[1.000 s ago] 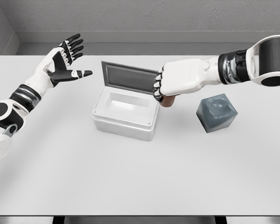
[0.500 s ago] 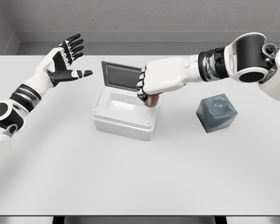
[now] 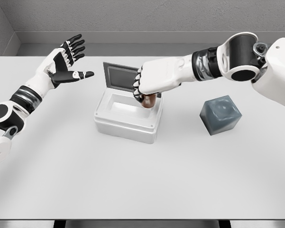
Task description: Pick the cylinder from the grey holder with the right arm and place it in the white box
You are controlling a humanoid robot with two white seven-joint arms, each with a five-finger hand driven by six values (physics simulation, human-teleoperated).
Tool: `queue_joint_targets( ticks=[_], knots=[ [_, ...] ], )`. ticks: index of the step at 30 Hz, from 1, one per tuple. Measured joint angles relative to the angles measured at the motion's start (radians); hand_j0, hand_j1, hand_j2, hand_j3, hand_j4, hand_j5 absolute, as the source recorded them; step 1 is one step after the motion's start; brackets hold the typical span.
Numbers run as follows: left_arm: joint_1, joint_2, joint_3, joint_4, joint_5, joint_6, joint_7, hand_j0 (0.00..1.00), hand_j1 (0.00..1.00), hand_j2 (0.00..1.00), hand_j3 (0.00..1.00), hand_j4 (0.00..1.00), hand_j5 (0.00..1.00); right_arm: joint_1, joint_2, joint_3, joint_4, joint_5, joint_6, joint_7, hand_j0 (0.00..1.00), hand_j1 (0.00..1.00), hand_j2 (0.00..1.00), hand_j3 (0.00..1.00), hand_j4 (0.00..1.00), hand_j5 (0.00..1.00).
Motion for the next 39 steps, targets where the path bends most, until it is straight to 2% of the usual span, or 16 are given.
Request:
queue_joint_targets(
  ticks=[1,2,3,4,9,12,14,17,20,22,25,27,30,32,36,39],
  knots=[
    [0.0,0.0,0.0,0.0,0.0,0.0,0.0,1.0,1.0,1.0,1.0,1.0,1.0,-0.002,0.0,0.0,0.0,0.0,0.0,0.0,0.59,0.59,0.59,0.59,0.59,0.59],
    [0.0,0.0,0.0,0.0,0.0,0.0,0.0,1.0,1.0,1.0,1.0,1.0,1.0,0.0,0.001,0.0,0.0,0.0,0.0,0.0,0.67,0.67,0.67,0.67,0.67,0.67],
    [0.0,0.0,0.0,0.0,0.0,0.0,0.0,1.0,1.0,1.0,1.0,1.0,1.0,0.0,0.001,-0.001,-0.001,0.001,0.0,0.0,0.92,0.92,0.92,0.92,0.92,0.92],
    [0.0,0.0,0.0,-0.001,0.0,0.0,0.0,1.0,1.0,1.0,1.0,1.0,1.0,0.0,0.001,-0.002,-0.002,0.001,0.0,0.0,1.0,1.0,1.0,1.0,1.0,1.0],
    [0.002,0.0,0.0,-0.001,0.0,0.0,0.0,1.0,1.0,1.0,1.0,1.0,1.0,-0.014,0.002,-0.019,-0.007,-0.002,0.0,0.0,1.0,1.0,1.0,1.0,1.0,1.0],
    [0.0,0.0,0.0,-0.001,0.0,0.0,0.0,1.0,1.0,1.0,1.0,1.0,1.0,-0.015,-0.014,-0.095,-0.064,-0.011,0.0,0.0,1.0,1.0,1.0,1.0,1.0,1.0],
    [0.0,0.0,-0.001,-0.001,0.0,0.0,0.0,1.0,1.0,1.0,1.0,1.0,1.0,-0.015,-0.075,-0.156,-0.127,-0.081,0.0,0.0,1.0,1.0,1.0,1.0,1.0,1.0],
    [0.003,0.0,-0.007,-0.01,-0.001,0.0,0.0,1.0,1.0,1.0,1.0,1.0,1.0,0.003,-0.252,-0.241,-0.198,-0.265,0.0,0.0,1.0,1.0,1.0,1.0,1.0,1.0],
    [0.009,-0.002,-0.028,-0.039,-0.002,0.0,0.0,1.0,1.0,1.0,1.0,1.0,1.0,0.158,-0.413,-0.344,-0.224,-0.442,-0.002,0.0,1.0,1.0,1.0,1.0,1.0,1.0],
    [0.011,-0.009,-0.038,-0.06,-0.003,0.0,0.0,1.0,1.0,1.0,1.0,1.0,1.0,0.323,-0.487,-0.434,-0.231,-0.549,-0.003,0.001,1.0,1.0,1.0,1.0,1.0,1.0],
    [0.009,-0.014,-0.052,-0.08,-0.004,0.0,0.0,1.0,1.0,1.0,1.0,1.0,1.0,0.553,-0.557,-0.567,-0.234,-0.736,-0.003,0.001,1.0,1.0,1.0,1.0,1.0,1.0],
    [0.009,-0.016,-0.06,-0.089,-0.004,0.0,0.0,1.0,1.0,1.0,1.0,1.0,1.0,0.653,-0.579,-0.629,-0.229,-0.859,-0.002,0.0,1.0,1.0,1.0,1.0,1.0,1.0],
    [0.014,-0.017,-0.065,-0.101,-0.006,-0.001,0.0,1.0,1.0,1.0,1.0,1.0,1.0,0.791,-0.575,-0.675,-0.22,-0.967,0.0,0.0,1.0,1.0,1.0,1.0,1.0,1.0],
    [0.017,-0.016,-0.066,-0.11,-0.007,-0.001,0.0,1.0,1.0,1.0,1.0,1.0,1.0,0.879,-0.545,-0.692,-0.216,-0.982,-0.001,0.0,1.0,1.0,1.0,1.0,1.0,1.0],
    [0.02,-0.01,-0.066,-0.135,-0.011,-0.002,0.0,1.0,1.0,1.0,1.0,1.0,1.0,0.985,-0.466,-0.747,-0.209,-0.919,-0.002,0.0,1.0,1.0,1.0,1.0,1.0,1.0],
    [0.044,-0.007,-0.064,-0.158,-0.014,-0.002,0.0,1.0,1.0,1.0,1.0,1.0,1.0,0.989,-0.433,-0.795,-0.206,-0.895,0.0,0.0,1.0,1.0,1.0,1.0,1.0,1.0]
  ],
)
